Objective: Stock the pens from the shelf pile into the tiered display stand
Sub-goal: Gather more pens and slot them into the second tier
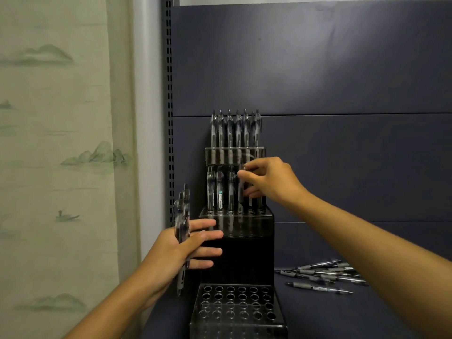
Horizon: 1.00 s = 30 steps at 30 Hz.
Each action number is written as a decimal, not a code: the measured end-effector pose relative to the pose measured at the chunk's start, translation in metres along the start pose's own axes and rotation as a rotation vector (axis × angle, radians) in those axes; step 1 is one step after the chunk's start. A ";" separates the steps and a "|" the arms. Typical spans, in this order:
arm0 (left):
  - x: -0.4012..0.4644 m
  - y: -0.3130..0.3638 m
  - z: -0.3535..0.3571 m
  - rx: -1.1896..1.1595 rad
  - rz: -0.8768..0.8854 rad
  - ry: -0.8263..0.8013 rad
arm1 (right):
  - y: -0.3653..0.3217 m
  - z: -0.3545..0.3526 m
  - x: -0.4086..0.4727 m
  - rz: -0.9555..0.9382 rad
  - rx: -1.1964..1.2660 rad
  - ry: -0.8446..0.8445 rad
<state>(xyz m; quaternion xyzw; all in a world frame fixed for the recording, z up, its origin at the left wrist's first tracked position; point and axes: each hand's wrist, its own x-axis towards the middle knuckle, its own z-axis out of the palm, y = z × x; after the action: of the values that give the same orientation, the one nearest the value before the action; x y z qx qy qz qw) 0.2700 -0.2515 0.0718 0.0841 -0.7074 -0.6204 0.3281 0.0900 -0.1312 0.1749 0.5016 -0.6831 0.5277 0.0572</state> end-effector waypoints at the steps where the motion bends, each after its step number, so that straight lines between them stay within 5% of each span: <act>1: 0.000 0.000 0.002 0.003 0.000 -0.010 | 0.001 0.002 0.000 0.001 -0.035 -0.020; 12: -0.002 0.004 0.001 -0.046 -0.019 -0.029 | 0.010 0.004 -0.004 -0.021 -0.226 0.009; 20: -0.001 0.008 0.008 -0.164 -0.042 -0.036 | -0.003 -0.004 -0.025 -0.123 -0.143 0.115; 30: -0.004 0.022 0.034 -0.170 -0.016 -0.123 | -0.025 0.028 -0.051 -0.089 0.094 -0.321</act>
<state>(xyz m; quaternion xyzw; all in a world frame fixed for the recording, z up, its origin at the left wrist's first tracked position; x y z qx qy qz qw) 0.2606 -0.2166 0.0904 0.0232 -0.6702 -0.6849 0.2848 0.1462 -0.1199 0.1484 0.6112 -0.6351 0.4694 -0.0528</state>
